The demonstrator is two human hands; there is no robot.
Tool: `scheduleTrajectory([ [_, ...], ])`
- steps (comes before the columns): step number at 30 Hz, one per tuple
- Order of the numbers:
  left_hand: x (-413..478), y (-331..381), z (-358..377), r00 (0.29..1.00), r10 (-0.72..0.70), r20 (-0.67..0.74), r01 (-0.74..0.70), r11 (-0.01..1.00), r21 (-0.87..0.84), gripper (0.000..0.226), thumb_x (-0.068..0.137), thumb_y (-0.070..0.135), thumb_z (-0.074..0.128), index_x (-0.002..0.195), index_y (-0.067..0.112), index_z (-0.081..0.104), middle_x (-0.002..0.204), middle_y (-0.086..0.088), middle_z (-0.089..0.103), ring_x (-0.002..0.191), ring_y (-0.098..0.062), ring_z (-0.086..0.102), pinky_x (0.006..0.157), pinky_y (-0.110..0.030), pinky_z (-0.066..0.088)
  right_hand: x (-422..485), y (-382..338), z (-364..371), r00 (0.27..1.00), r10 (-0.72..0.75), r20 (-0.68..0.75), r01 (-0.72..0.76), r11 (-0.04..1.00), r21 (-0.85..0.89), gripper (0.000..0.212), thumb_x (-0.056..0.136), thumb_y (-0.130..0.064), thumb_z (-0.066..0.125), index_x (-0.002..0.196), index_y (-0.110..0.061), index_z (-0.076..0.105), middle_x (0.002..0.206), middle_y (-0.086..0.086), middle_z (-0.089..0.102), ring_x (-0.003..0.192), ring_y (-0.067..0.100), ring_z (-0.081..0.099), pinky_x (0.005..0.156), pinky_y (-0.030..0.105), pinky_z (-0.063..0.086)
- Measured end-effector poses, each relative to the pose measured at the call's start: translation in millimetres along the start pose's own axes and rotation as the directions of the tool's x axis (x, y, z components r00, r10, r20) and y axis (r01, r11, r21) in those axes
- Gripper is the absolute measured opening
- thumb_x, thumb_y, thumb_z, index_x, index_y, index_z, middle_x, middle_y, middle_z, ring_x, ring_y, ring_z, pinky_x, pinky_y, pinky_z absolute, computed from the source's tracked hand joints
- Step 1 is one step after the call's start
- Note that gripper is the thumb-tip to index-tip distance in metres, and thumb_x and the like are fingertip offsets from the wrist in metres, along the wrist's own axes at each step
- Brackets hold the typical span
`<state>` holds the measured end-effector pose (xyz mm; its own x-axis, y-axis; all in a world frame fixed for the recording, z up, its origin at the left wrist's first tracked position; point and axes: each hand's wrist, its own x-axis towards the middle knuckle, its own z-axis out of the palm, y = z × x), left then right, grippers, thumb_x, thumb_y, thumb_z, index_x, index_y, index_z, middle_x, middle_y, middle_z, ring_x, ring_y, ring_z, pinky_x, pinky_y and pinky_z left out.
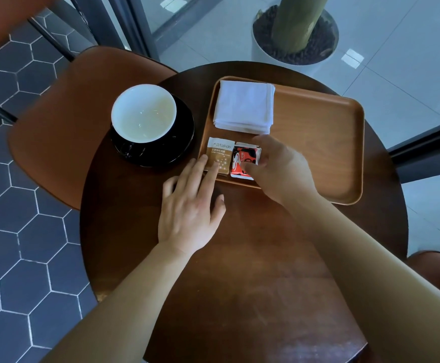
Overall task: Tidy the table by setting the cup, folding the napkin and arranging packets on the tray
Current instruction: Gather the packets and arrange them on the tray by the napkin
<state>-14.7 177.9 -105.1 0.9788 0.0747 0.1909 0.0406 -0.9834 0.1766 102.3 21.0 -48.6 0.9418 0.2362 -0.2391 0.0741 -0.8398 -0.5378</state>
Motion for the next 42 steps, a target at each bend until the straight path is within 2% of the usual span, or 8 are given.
scheduleTrajectory([
  [7,0.1,0.4,-0.9,1.0,0.01,-0.002,-0.01,1.0,-0.01,0.054,0.097,0.035,0.05,0.147,0.013,0.049,0.156,-0.012,0.044,0.143,-0.028,0.044,0.103,-0.045,0.04,8.6,1.1,6.3,0.999,-0.024,0.024,0.026,0.996,-0.08,0.049,0.09,-0.042,0.067,0.137,-0.031,0.056,0.114,0.001,0.069,0.102,0.025,0.064,0.073,0.03,0.044],
  [13,-0.3,0.7,-1.7,1.0,0.005,0.002,-0.005,1.0,-0.022,0.053,0.096,0.035,0.051,0.144,0.012,0.052,0.156,-0.011,0.045,0.142,-0.028,0.044,0.102,-0.044,0.04,10.4,4.1,7.1,0.999,-0.028,0.044,0.032,0.995,-0.095,0.037,0.093,-0.046,0.062,0.128,-0.034,0.059,0.11,-0.002,0.069,0.099,0.023,0.063,0.069,0.031,0.043],
  [18,-0.1,-0.4,-1.2,1.0,0.002,-0.005,-0.002,1.0,-0.025,0.056,0.097,0.035,0.051,0.148,0.013,0.047,0.159,-0.011,0.041,0.145,-0.025,0.041,0.103,-0.043,0.038,10.7,5.2,6.8,0.999,-0.02,0.046,0.024,0.996,-0.083,0.043,0.093,-0.048,0.062,0.133,-0.035,0.057,0.114,-0.002,0.068,0.103,0.024,0.063,0.074,0.033,0.047],
  [29,-0.6,-0.7,1.6,1.0,0.01,-0.012,-0.011,1.0,-0.025,0.052,0.098,0.036,0.049,0.146,0.016,0.05,0.158,-0.008,0.043,0.144,-0.026,0.042,0.103,-0.043,0.038,11.1,4.2,8.3,0.997,-0.073,0.034,0.077,0.987,-0.143,0.047,0.09,-0.05,0.065,0.134,-0.033,0.057,0.112,-0.003,0.068,0.094,0.019,0.063,0.066,0.03,0.044],
  [35,0.2,0.0,-0.1,1.0,0.005,-0.021,-0.006,0.999,-0.04,0.053,0.098,0.035,0.049,0.147,0.015,0.049,0.157,-0.011,0.043,0.144,-0.026,0.043,0.102,-0.043,0.039,11.0,0.1,4.2,0.994,-0.107,-0.027,0.101,0.981,-0.167,0.043,0.092,-0.047,0.064,0.133,-0.033,0.06,0.117,0.0,0.066,0.1,0.025,0.064,0.067,0.03,0.039],
  [42,-0.4,0.1,-1.2,0.999,0.0,-0.04,-0.002,0.999,-0.053,0.052,0.097,0.033,0.052,0.145,0.013,0.051,0.154,-0.014,0.047,0.141,-0.027,0.047,0.102,-0.043,0.04,28.5,-22.7,9.7,0.973,-0.229,0.024,0.228,0.946,-0.232,0.037,0.099,-0.04,0.055,0.136,-0.033,0.06,0.131,0.003,0.062,0.113,0.029,0.063,0.082,0.038,0.053],
])
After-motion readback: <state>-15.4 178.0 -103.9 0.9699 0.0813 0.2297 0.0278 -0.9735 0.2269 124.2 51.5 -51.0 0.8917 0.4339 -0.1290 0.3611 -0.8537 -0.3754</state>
